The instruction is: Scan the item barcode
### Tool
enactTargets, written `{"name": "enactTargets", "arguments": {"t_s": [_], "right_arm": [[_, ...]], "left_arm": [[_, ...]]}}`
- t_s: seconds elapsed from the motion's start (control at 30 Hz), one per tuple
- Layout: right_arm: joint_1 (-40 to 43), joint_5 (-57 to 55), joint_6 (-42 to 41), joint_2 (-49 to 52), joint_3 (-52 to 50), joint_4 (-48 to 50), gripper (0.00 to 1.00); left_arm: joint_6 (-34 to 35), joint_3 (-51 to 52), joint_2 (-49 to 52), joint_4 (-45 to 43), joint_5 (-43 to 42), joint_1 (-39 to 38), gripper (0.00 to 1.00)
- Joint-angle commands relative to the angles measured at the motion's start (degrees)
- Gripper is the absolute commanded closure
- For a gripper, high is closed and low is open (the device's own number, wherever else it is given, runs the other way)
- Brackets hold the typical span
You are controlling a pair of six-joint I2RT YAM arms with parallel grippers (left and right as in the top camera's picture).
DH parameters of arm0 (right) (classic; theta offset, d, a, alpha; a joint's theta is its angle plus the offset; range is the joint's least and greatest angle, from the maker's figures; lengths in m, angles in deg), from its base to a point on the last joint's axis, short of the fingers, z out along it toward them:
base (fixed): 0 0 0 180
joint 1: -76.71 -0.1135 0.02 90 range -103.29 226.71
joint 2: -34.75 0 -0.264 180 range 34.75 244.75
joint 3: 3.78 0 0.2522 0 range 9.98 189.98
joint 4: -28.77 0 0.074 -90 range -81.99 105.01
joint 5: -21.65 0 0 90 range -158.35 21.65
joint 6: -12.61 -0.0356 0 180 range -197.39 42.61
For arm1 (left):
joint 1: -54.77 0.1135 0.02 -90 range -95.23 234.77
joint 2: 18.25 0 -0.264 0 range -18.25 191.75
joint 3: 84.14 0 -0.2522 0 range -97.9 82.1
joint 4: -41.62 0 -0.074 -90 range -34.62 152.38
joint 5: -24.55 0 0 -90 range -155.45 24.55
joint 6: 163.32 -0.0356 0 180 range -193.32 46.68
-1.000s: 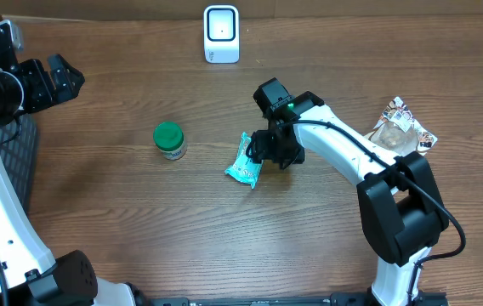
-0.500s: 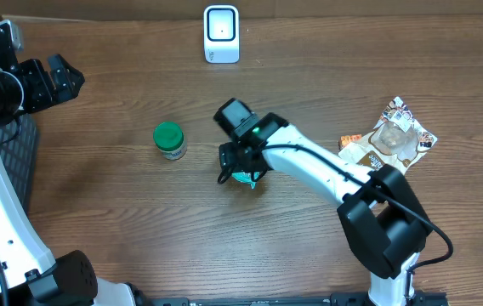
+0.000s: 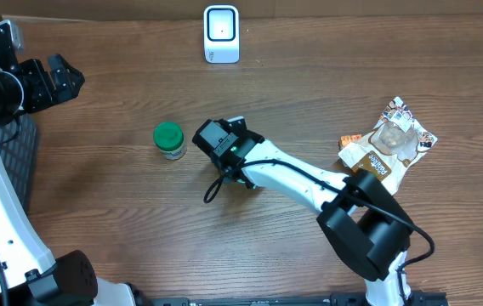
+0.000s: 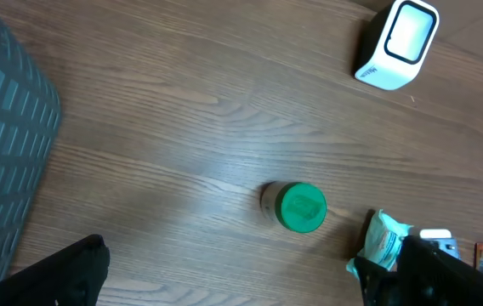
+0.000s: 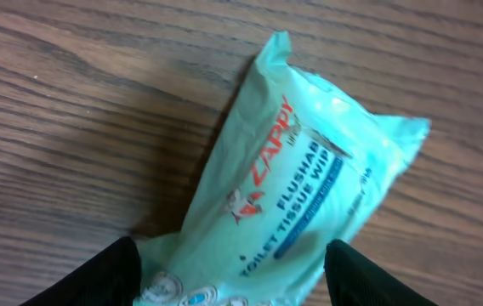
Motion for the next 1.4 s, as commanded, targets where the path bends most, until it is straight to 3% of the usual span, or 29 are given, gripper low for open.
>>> {"name": "enactTargets", "arguments": {"t_s": [0.0,0.33,0.4,0.47,0.83,1.03,1.2,1.37], "right_arm": [[-0.6,-3.8,2.0,1.1,-0.1,1.1,0.33],[-2.6,-4.5,7.6,3.0,0.1,-1.5,0.41],[-2.6,-4.5,7.7,3.3,0.1,-3.5,0.47],[-2.6,-4.5,7.7,3.3,0.1,-5.0,0.62],[-2.6,-4.8,7.7,3.3,0.1,-7.8,0.96],[-2.4,-9.4,7.7,3.3,1.4,-8.5,0.96],[-0.6,2.6,12.1,-0.2,7.8,-12.0,0.96],[4.0,25.7,18.1,-6.4,10.1,-13.8,0.96]], "left_arm": [[-1.1,-0.8,-0.4,-0.1,-0.4,-0.2,0.01],[-1.1,-0.8,-0.4,-0.1,-0.5,-0.2,0.0],[-1.1,-0.8,-0.4,-0.1,-0.5,-0.2,0.0],[-1.1,-0.8,-0.4,-0.1,-0.4,-0.2,0.0],[-1.1,-0.8,-0.4,-0.1,-0.4,-0.2,0.0],[-1.1,-0.8,-0.4,-0.1,-0.4,-0.2,0.0],[-1.1,-0.8,-0.4,-0.1,-0.4,-0.2,0.01],[-1.1,-0.8,-0.4,-0.1,-0.4,-0.2,0.0]]}}
